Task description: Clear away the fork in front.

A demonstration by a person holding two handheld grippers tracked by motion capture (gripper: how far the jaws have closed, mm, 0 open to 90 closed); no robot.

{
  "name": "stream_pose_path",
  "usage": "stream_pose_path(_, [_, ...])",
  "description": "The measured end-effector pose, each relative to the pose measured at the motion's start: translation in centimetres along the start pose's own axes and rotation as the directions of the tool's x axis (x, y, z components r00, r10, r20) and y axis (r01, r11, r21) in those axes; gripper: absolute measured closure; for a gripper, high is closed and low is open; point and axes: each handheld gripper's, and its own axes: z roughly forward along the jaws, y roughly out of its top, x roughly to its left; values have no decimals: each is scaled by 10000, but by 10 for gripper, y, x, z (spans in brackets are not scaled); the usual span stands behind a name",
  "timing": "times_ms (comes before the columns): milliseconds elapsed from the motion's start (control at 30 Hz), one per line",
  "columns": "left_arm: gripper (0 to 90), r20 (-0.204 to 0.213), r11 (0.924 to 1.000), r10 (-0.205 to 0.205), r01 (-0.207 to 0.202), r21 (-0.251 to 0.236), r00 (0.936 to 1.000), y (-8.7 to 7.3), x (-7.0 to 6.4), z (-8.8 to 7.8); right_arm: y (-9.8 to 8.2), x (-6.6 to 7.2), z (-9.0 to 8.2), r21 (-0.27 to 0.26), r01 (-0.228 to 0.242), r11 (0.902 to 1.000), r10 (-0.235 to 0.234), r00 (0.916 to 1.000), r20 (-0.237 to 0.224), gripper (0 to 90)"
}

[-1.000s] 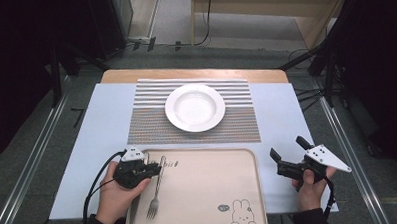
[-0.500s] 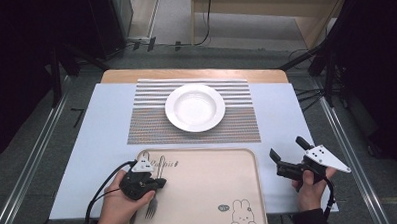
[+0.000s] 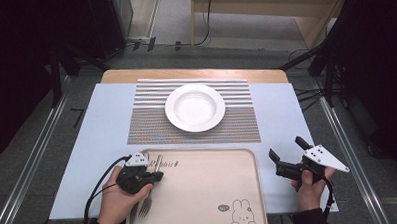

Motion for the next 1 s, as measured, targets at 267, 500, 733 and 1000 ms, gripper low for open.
stream_pose_path(267, [892, -405, 9999, 45, -52, -163, 9992, 8, 13, 6, 0, 1, 0, 21, 34, 10000, -34, 10000, 21, 0])
stream_pose_path(500, [893, -532, 9998, 1, -12, -204, 9986, 8, 14, 6, 0, 0, 0, 23, 35, 10000, -35, 10000, 52, 0])
stream_pose_path(733, [888, -474, 9991, -73, 53, -419, 9989, 6, 16, 4, 0, 0, -1, -16, 39, 10000, -39, 10000, 78, 0])
stream_pose_path(1000, [608, -171, 9886, -225, 197, -1491, 9996, 8, 18, -11, -1, -1, -1, -11, 76, 10000, -76, 9999, 140, 0])
